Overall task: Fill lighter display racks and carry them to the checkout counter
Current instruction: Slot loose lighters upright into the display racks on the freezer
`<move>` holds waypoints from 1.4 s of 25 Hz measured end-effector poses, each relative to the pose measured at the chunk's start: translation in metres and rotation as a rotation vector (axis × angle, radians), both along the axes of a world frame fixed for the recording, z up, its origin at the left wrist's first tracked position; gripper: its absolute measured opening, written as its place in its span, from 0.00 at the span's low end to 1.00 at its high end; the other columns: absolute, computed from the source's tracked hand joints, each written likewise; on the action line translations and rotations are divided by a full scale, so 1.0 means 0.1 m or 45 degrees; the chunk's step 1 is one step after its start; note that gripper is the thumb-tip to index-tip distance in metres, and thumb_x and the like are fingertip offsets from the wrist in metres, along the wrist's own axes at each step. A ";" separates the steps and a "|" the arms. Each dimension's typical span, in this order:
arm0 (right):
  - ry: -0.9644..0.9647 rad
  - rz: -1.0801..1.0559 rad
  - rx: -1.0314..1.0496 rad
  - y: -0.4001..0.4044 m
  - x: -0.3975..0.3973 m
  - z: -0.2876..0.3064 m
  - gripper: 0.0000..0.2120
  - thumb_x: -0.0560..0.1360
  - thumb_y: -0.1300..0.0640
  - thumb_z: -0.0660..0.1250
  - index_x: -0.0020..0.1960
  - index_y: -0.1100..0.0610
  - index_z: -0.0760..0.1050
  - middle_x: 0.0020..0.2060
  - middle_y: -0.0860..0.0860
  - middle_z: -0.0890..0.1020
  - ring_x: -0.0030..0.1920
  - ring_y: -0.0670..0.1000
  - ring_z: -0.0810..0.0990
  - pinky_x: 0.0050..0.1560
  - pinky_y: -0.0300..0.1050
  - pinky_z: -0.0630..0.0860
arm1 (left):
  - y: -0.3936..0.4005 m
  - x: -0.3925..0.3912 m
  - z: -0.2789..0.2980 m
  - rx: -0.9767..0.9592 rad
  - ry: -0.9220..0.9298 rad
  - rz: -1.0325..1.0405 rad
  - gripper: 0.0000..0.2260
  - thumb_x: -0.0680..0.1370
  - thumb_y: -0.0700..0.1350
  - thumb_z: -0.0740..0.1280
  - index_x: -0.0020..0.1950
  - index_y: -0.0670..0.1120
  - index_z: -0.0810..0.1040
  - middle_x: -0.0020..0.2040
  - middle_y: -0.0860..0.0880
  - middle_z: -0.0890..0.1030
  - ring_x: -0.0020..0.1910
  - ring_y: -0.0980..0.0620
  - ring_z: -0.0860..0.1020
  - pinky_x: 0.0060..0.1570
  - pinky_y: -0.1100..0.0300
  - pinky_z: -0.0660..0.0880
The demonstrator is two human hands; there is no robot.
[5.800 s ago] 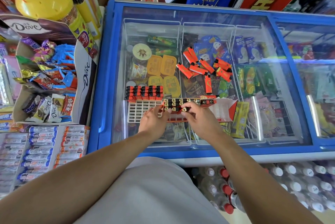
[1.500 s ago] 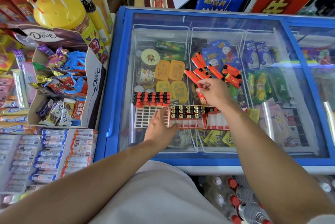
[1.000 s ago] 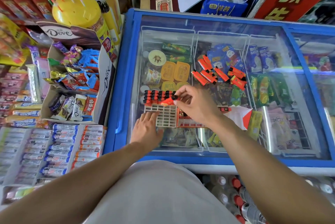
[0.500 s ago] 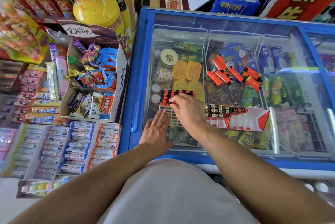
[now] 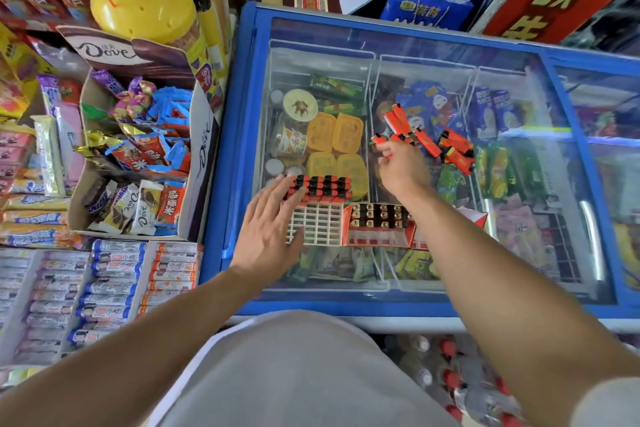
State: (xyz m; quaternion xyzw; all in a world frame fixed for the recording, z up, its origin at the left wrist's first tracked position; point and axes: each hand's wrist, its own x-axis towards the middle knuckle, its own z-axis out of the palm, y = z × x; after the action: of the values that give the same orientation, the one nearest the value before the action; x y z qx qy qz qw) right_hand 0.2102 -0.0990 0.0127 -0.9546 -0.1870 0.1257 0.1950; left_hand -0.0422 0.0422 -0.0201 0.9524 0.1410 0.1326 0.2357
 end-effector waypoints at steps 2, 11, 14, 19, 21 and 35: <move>0.027 -0.007 -0.109 -0.03 0.22 -0.16 0.15 0.80 0.59 0.66 0.65 0.52 0.78 0.61 0.50 0.82 0.59 0.54 0.81 0.56 0.53 0.79 | 0.00 0.08 -0.01 0.146 0.251 -0.096 0.40 0.77 0.50 0.66 0.83 0.43 0.48 0.84 0.44 0.48 0.82 0.46 0.44 0.80 0.43 0.49; -0.054 0.031 -0.349 0.12 0.59 -0.37 0.09 0.75 0.50 0.74 0.49 0.55 0.82 0.48 0.54 0.82 0.43 0.56 0.81 0.44 0.52 0.82 | -0.02 0.08 -0.05 0.229 0.530 -0.167 0.46 0.77 0.50 0.65 0.82 0.43 0.35 0.82 0.45 0.35 0.81 0.47 0.34 0.80 0.46 0.46; -0.024 0.023 -0.242 0.13 0.56 -0.21 0.09 0.76 0.52 0.72 0.51 0.56 0.78 0.45 0.48 0.80 0.43 0.52 0.79 0.42 0.47 0.77 | -0.02 0.08 -0.04 0.213 0.528 -0.147 0.47 0.76 0.50 0.67 0.82 0.44 0.36 0.83 0.46 0.37 0.81 0.47 0.35 0.80 0.44 0.47; 0.099 0.048 0.240 -0.33 0.24 0.39 0.17 0.74 0.47 0.74 0.57 0.53 0.77 0.45 0.46 0.83 0.44 0.48 0.81 0.45 0.46 0.75 | -0.13 0.08 0.02 0.127 0.428 -0.080 0.48 0.75 0.48 0.72 0.83 0.44 0.41 0.83 0.46 0.41 0.82 0.45 0.40 0.80 0.44 0.42; 0.213 0.105 0.239 -0.69 0.05 0.55 0.16 0.74 0.44 0.73 0.56 0.52 0.78 0.45 0.45 0.84 0.44 0.48 0.83 0.47 0.48 0.77 | -0.24 0.13 0.07 0.131 0.373 -0.151 0.46 0.76 0.46 0.71 0.84 0.45 0.43 0.84 0.45 0.42 0.82 0.44 0.41 0.80 0.42 0.46; 0.184 0.076 0.276 -1.37 -0.61 0.28 0.08 0.74 0.58 0.75 0.49 0.51 0.78 0.36 0.37 0.78 0.37 0.34 0.77 0.40 0.31 0.74 | -0.94 0.62 0.30 0.637 0.766 -0.704 0.43 0.83 0.56 0.59 0.79 0.44 0.27 0.78 0.43 0.26 0.77 0.42 0.27 0.78 0.41 0.36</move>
State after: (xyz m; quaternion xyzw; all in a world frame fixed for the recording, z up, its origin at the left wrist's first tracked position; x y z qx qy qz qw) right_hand 0.1492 -0.2364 0.0408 -0.9103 -0.2135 0.1788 0.3062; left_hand 0.0195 -0.0515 0.0100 0.9778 -0.0919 -0.1867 -0.0254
